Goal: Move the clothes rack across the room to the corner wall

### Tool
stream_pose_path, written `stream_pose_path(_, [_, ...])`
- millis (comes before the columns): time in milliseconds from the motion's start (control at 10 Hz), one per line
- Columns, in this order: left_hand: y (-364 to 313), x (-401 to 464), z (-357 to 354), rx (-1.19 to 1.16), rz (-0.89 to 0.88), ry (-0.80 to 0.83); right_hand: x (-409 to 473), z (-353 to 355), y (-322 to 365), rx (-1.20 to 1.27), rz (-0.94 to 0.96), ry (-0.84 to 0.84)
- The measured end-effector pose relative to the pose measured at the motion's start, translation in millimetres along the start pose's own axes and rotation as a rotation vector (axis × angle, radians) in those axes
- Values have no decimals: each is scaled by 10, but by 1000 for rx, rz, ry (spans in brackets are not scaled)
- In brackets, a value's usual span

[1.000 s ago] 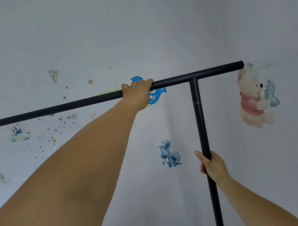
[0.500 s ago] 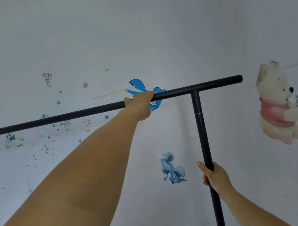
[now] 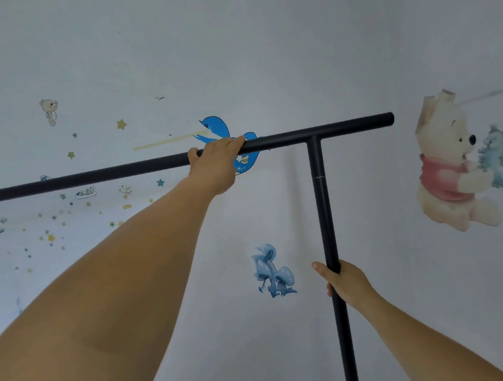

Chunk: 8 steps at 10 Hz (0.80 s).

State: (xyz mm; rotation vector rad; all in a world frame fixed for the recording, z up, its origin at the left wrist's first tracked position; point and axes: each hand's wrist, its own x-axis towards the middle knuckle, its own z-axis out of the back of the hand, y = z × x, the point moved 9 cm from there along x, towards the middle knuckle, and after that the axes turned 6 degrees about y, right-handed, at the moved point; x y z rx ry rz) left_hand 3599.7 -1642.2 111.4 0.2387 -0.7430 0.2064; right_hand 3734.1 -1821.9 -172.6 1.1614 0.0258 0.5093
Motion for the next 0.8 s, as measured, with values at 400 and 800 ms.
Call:
stream_pose_path(400, [59,-280,93,8,-52,47,-377,166,111,-245,-182,-19])
stream_pose_path(800, [464,-791,146,15,18,232,-707,324,518,-307,-85,-240])
